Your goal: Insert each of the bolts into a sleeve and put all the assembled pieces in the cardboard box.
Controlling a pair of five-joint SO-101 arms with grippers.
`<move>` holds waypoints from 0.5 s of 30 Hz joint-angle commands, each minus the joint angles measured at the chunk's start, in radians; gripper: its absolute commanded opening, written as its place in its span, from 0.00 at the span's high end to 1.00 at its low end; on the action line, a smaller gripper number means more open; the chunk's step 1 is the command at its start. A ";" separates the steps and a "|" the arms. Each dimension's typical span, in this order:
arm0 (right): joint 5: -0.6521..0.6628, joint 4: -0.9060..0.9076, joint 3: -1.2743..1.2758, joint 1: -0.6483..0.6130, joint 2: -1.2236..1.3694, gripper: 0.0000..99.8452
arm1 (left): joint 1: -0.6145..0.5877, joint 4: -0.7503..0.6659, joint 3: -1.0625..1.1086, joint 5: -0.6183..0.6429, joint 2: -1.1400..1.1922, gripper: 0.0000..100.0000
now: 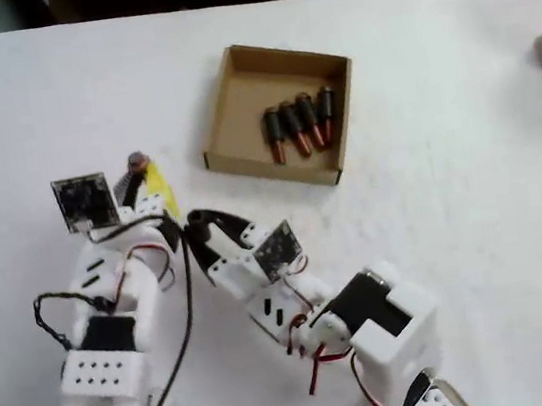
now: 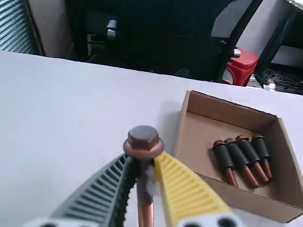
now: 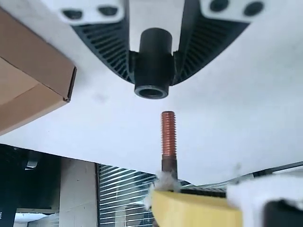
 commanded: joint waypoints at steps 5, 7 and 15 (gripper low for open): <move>-0.003 -0.021 -0.006 -0.005 -0.004 0.98 | 0.097 -0.060 0.040 0.029 -0.105 0.98; -0.003 -0.021 -0.006 -0.005 -0.004 0.98 | 0.096 -0.060 0.038 0.029 -0.108 0.98; -0.006 -0.019 -0.006 -0.005 -0.004 0.98 | 0.097 0.109 -0.048 0.031 -0.108 0.98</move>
